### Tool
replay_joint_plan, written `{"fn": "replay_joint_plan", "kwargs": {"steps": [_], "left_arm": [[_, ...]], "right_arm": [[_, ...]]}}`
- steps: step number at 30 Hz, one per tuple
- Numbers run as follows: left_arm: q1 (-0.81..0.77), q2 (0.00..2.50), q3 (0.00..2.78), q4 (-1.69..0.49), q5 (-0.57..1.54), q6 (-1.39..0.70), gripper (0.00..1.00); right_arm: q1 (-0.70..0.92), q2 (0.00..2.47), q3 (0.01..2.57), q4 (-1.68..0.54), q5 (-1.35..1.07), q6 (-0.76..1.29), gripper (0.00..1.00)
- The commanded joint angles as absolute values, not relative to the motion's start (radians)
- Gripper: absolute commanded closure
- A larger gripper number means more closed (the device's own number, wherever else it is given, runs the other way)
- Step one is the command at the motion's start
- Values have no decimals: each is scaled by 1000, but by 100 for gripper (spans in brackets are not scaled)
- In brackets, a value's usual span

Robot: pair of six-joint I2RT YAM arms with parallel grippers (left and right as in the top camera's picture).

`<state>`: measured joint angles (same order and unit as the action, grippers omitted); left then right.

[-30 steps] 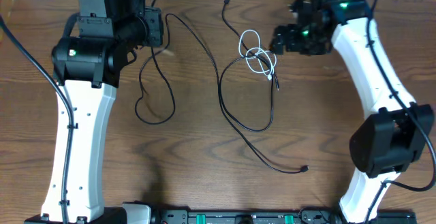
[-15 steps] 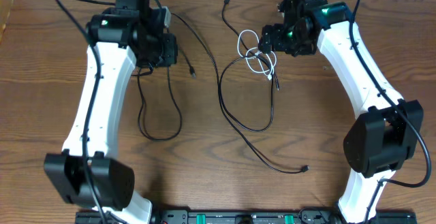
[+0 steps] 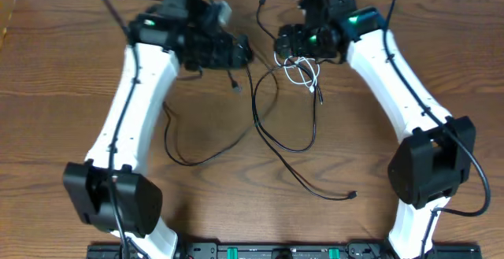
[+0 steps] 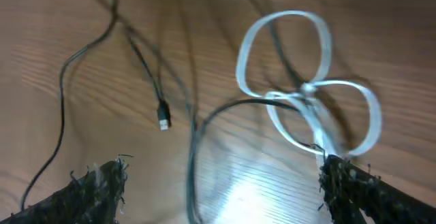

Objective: Untangle cables

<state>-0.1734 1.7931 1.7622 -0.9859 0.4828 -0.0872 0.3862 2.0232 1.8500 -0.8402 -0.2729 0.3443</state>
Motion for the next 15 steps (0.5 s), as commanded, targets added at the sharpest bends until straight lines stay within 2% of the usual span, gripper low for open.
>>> {"fn": "replay_joint_plan", "kwargs": {"steps": [1, 5, 11, 15], "left_arm": [[-57, 1742, 1871, -984, 482, -107, 2], [75, 1665, 1875, -1015, 482, -106, 2], [80, 1666, 1869, -1042, 478, -87, 2], [80, 1666, 1869, -1042, 478, -87, 2]], "right_arm": [[468, 2097, 1844, -774, -241, 385, 12], [513, 2209, 1845, -603, -85, 374, 13], [524, 2336, 1845, -371, -72, 237, 13], [551, 2389, 1845, -263, -77, 193, 17]]}}
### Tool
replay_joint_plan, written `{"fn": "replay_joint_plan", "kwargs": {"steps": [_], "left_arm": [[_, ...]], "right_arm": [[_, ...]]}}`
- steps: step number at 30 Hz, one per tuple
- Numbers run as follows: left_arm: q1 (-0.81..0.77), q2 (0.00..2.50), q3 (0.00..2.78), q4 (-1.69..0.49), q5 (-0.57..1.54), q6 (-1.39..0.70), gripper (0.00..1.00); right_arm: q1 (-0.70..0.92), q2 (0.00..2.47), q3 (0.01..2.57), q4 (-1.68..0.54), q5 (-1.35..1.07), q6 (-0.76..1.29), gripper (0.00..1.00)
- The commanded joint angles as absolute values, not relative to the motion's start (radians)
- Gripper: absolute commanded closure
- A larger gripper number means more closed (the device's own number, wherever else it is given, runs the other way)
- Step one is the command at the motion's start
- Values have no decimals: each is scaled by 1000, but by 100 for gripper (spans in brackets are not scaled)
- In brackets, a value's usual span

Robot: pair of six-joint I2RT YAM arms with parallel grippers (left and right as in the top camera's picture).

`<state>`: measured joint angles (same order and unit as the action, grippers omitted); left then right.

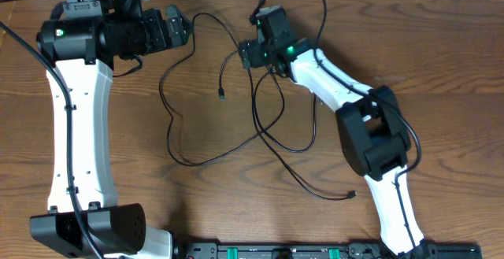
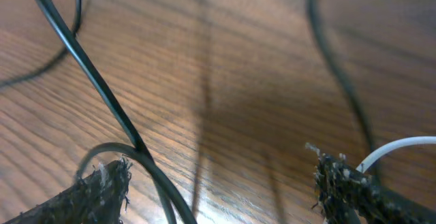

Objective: Untangle cables

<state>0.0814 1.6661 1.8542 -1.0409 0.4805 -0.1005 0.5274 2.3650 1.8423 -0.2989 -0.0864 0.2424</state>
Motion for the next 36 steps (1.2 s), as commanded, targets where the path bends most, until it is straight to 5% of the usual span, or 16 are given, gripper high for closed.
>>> {"fn": "replay_joint_plan", "kwargs": {"steps": [1, 6, 14, 24, 30, 36], "left_arm": [[80, 1666, 1869, -1042, 478, -87, 2], [80, 1666, 1869, -1042, 478, -87, 2], [80, 1666, 1869, -1042, 457, -87, 1], [80, 1666, 1869, -1042, 448, -87, 1], [80, 1666, 1869, -1042, 437, -88, 1], [80, 1666, 1869, -1042, 425, -87, 1]], "right_arm": [[556, 2402, 1845, -245, -77, 193, 19], [592, 2450, 1845, -205, -76, 194, 26], [613, 2435, 1845, -265, 0, 285, 99], [510, 1866, 1846, -678, 14, 273, 99], [150, 1635, 1846, -970, 6, 276, 99], [-292, 1621, 1846, -1006, -311, 248, 99]]}}
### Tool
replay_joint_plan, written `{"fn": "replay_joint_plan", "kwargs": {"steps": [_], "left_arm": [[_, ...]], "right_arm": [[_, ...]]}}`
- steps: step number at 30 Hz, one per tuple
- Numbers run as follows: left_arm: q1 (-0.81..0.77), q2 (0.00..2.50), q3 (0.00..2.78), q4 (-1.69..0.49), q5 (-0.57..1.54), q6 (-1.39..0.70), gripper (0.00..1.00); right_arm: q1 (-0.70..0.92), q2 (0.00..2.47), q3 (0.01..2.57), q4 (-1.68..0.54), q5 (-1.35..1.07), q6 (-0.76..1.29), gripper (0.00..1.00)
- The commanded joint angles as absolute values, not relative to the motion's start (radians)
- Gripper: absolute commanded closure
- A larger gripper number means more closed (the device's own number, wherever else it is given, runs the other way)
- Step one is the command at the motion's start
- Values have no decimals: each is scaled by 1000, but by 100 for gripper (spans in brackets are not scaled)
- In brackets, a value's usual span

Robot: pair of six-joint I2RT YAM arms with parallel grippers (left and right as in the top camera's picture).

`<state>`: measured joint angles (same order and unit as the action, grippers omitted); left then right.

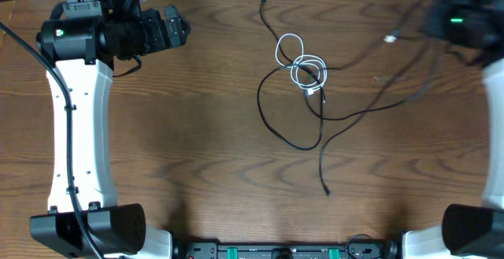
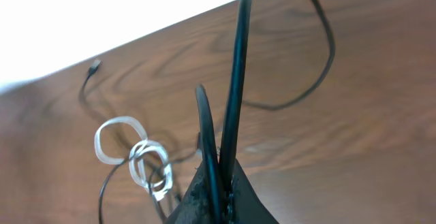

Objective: Untangle cables

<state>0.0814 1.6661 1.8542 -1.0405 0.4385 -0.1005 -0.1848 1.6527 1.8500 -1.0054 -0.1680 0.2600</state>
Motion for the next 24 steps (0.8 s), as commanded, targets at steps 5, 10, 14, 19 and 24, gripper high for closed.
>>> {"fn": "replay_joint_plan", "kwargs": {"steps": [5, 10, 14, 19, 24], "left_arm": [[80, 1666, 1869, -1042, 425, -87, 1], [80, 1666, 1869, -1041, 425, -87, 1], [80, 1666, 1869, -1038, 424, -87, 1], [80, 1666, 1869, -1018, 406, -88, 1], [80, 1666, 1869, -1011, 406, -87, 1]], "right_arm": [[-454, 1628, 1846, -936, -43, 215, 99], [-459, 1760, 1846, -775, 364, 175, 99], [-471, 1853, 1879, -566, 600, 76, 99], [-505, 1887, 2037, -630, 523, 36, 99], [-606, 2038, 2139, -806, 346, 88, 99]]}}
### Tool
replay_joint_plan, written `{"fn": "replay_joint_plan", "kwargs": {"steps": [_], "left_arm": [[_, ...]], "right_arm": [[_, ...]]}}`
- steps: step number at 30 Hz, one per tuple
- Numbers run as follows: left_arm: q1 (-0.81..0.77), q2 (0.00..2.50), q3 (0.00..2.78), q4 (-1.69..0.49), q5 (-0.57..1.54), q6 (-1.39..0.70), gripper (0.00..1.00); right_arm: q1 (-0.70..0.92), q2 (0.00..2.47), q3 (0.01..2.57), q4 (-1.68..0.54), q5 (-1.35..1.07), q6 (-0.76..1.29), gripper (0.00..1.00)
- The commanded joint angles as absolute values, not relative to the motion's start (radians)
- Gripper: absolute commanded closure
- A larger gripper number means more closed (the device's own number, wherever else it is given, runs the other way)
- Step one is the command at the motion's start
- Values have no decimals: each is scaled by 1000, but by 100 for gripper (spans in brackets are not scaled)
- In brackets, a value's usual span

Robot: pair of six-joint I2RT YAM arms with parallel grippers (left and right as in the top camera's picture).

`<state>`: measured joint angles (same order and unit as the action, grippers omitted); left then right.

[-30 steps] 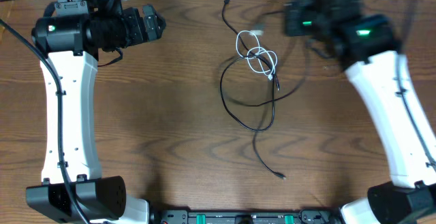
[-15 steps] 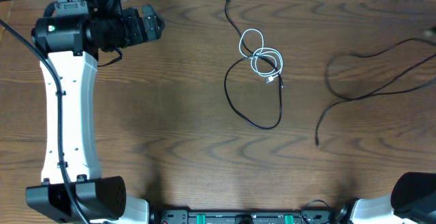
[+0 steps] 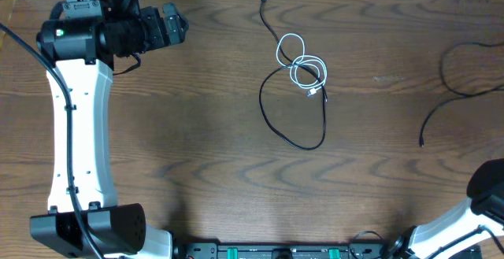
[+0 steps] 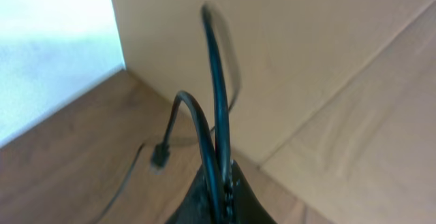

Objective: Untangle cables

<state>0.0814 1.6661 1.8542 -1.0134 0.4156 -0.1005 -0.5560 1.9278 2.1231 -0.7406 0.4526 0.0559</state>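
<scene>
In the right wrist view my right gripper is shut on a doubled black cable whose plug hangs down to the left. Overhead, that black cable lies at the table's right edge, apart from the rest; the gripper itself is out of that view. A white coiled cable and a second black cable still lie together at the upper middle. My left gripper is at the far left; its jaws cannot be made out and no cable is near it.
The brown wooden table carries the cables. Beige boards stand beyond the table's edge in the right wrist view. The right arm's base sits at the lower right, and a black rail runs along the front edge.
The right gripper has left the overhead view to the right with the black cable in it. That cable, which reached back to the tangle, now lies clear at the right edge.
Both grippers were at the tangle at the top centre. Then the left arm was at the far left and the right gripper stood open over the cables. Later the right gripper was shut on a black cable at the top right, and now that cable is apart.
</scene>
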Motion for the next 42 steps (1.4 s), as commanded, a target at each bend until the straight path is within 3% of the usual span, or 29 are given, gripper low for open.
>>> {"fn": "replay_joint_plan", "kwargs": {"steps": [1, 6, 7, 8, 9, 16, 23, 24, 27, 29, 33, 38, 40, 41, 42], "left_arm": [[80, 1666, 1869, -1011, 406, -87, 1], [80, 1666, 1869, -1004, 406, -88, 1], [80, 1666, 1869, -1004, 406, -88, 0], [80, 1666, 1869, -1004, 406, -88, 1], [80, 1666, 1869, -1004, 406, -88, 1], [80, 1666, 1869, -1004, 407, -88, 1], [80, 1666, 1869, -1004, 406, -87, 1], [80, 1666, 1869, -1004, 406, -87, 1], [80, 1666, 1869, -1000, 406, -87, 1], [80, 1666, 1869, -1000, 406, -87, 1], [80, 1666, 1869, -1000, 406, -87, 1], [80, 1666, 1869, -999, 406, -87, 1], [80, 1666, 1869, -1000, 406, -87, 1], [80, 1666, 1869, -1000, 406, -87, 1], [80, 1666, 1869, -1000, 406, -87, 1]], "right_arm": [[-625, 2070, 2140, -833, 318, 108, 99], [-679, 2228, 2140, -881, 207, 115, 98], [-679, 2236, 2140, -878, 206, 115, 77], [-677, 2239, 2140, -878, 203, 115, 26], [-672, 2236, 2141, -880, 202, 115, 1], [-611, 2186, 2318, -1152, 71, 88, 1], [-421, 2185, 2245, -1466, -190, -218, 1], [-395, 2185, 2207, -1483, -187, -218, 1], [-302, 2185, 2036, -1453, -105, 76, 2], [-254, 2185, 1942, -1386, -88, 324, 19], [-198, 2185, 1819, -1348, 29, 478, 24], [-192, 2185, 1637, -1213, 18, 509, 36], [-192, 2185, 1605, -1172, 16, 509, 46], [-192, 2185, 1596, -1139, 17, 508, 63], [-192, 2184, 1596, -1127, 17, 508, 72]]}}
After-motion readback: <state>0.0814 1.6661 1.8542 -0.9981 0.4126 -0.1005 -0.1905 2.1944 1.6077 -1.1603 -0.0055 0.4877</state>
